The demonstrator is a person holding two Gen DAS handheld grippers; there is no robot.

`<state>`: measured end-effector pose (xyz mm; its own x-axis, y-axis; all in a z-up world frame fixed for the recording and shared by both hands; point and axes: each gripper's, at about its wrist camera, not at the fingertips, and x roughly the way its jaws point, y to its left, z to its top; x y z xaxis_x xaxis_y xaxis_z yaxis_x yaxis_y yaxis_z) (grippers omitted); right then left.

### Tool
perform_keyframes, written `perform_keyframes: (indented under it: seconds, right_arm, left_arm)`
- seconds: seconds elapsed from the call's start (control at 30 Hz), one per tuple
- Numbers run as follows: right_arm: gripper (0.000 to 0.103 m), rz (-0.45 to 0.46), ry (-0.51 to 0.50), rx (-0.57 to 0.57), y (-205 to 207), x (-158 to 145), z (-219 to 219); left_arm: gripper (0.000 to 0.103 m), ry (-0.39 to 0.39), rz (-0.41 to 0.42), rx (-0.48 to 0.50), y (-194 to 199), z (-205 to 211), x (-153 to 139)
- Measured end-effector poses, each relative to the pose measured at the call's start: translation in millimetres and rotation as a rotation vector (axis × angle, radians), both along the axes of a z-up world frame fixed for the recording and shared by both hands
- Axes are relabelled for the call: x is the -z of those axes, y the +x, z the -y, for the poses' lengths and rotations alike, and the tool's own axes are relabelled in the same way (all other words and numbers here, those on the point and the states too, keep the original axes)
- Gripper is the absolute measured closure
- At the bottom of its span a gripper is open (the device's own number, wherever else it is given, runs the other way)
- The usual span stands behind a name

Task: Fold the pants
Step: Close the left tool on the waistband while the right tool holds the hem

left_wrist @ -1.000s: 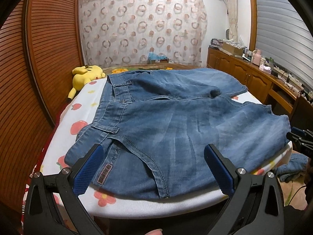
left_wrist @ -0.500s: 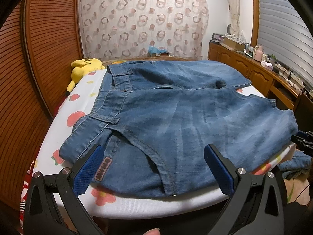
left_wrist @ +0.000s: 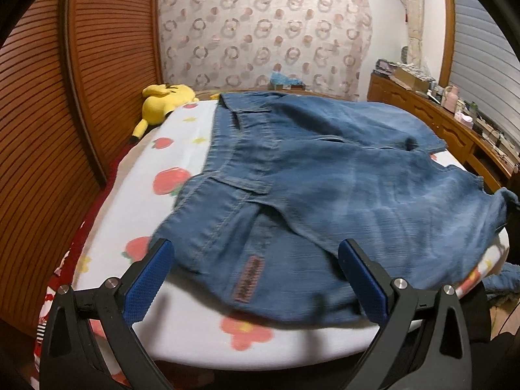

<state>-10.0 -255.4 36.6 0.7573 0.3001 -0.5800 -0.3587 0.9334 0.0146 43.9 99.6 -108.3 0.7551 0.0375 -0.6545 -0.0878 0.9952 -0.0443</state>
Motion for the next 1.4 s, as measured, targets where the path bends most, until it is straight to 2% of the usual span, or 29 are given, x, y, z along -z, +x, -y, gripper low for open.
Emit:
perform_keyframes:
  seconds: [0.13, 0.27, 0.4, 0.5, 0.63, 0.87, 0.93, 1.03, 1.17, 1.4]
  right_arm:
    - [0.091, 0.025, 0.010, -0.004, -6.0, 5.1, 8.2]
    - [0.091, 0.035, 0.008, -0.010, -10.4, 23.5, 12.0]
    - [0.091, 0.022, -0.004, -0.009, 7.9, 28.2, 15.2]
    - [0.091, 0.004, -0.006, -0.010, 17.8, 19.3, 13.4]
    - [0.092, -0.011, -0.006, -0.007, 24.3, 11.4, 11.5]
    - [0.092, -0.067, -0.033, 0.016, 30.4, 9.8, 8.4]
    - [0.086, -0.095, -0.057, 0.039, 32.8, 13.6, 10.9]
    - [0.083, -0.127, -0.048, 0.061, 33.0, 18.0, 18.6]
    - [0.075, -0.158, -0.020, 0.070, 31.2, 18.7, 28.4]
    - [0.074, -0.195, 0.004, 0.039, 38.0, 12.0, 25.9]
  left_arm:
    - [0.009, -0.009, -0.006, -0.027, -0.7, -19.3, 2.6]
    - [0.016, -0.021, -0.007, -0.059, -3.0, -37.6, 4.4]
    - [0.028, -0.041, -0.012, -0.082, -2.8, -50.5, 7.7]
    - [0.041, -0.054, -0.025, -0.069, 3.1, -55.6, 13.0]
    - [0.051, -0.109, -0.046, -0.047, 10.1, -61.0, 19.3]
    - [0.061, -0.116, -0.052, -0.028, 7.4, -59.8, 22.4]
    - [0.073, -0.127, -0.049, -0.009, 7.1, -58.8, 21.1]
    - [0.082, -0.110, -0.042, 0.013, 7.2, -51.1, 18.8]
    - [0.085, -0.112, -0.029, 0.019, 5.0, -49.7, 13.2]
    - [0.089, -0.093, 0.005, 0.039, -6.8, -43.9, -7.3]
